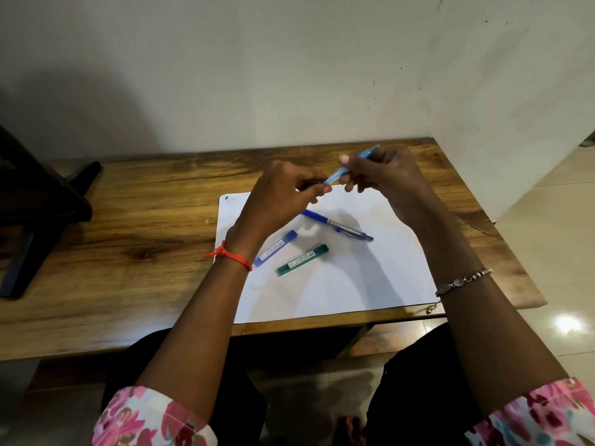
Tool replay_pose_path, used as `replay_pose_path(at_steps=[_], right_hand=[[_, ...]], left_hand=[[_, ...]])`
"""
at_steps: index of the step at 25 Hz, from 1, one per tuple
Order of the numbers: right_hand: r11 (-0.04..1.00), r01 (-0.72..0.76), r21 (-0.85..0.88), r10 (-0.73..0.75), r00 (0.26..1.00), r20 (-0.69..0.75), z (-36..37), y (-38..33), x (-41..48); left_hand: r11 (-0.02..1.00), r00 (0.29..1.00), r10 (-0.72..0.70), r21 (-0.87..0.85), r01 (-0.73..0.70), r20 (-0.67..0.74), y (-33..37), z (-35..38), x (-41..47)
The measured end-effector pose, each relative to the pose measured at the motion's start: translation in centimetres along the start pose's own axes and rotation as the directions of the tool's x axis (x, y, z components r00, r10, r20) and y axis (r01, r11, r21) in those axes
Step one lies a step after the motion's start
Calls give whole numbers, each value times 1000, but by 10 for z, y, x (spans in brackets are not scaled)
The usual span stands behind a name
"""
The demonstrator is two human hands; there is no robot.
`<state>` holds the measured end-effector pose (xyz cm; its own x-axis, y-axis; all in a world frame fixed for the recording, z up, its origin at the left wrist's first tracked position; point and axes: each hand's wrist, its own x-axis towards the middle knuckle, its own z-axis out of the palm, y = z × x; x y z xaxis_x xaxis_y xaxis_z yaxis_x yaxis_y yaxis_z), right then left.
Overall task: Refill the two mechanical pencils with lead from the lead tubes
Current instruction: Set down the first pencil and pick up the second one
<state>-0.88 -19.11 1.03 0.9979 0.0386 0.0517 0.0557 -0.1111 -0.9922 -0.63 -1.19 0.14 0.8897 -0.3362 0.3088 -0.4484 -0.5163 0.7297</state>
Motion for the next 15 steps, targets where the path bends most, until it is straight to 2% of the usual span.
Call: replay_pose_path(at_steps=[3, 5, 8, 11, 15], right_hand=[[991, -22, 133, 27, 999, -35, -2, 0, 1], [990, -24, 140, 30, 999, -40, 0, 1, 2], [993, -23, 112, 24, 1000, -16, 5, 1, 1], [994, -19, 109, 19, 1000, 2, 10, 0, 1], [986, 17, 165, -8, 998, -55, 9, 0, 2]], left_hand=[[971, 985, -159, -168, 168, 69, 6, -3, 1], [915, 961, -233, -301, 269, 152, 7, -7, 2], [831, 936, -261, -439, 342, 236, 9, -7, 1], [792, 929, -277, -489, 365, 246, 11, -3, 0], [786, 919, -282, -483, 387, 277, 10, -4, 0]])
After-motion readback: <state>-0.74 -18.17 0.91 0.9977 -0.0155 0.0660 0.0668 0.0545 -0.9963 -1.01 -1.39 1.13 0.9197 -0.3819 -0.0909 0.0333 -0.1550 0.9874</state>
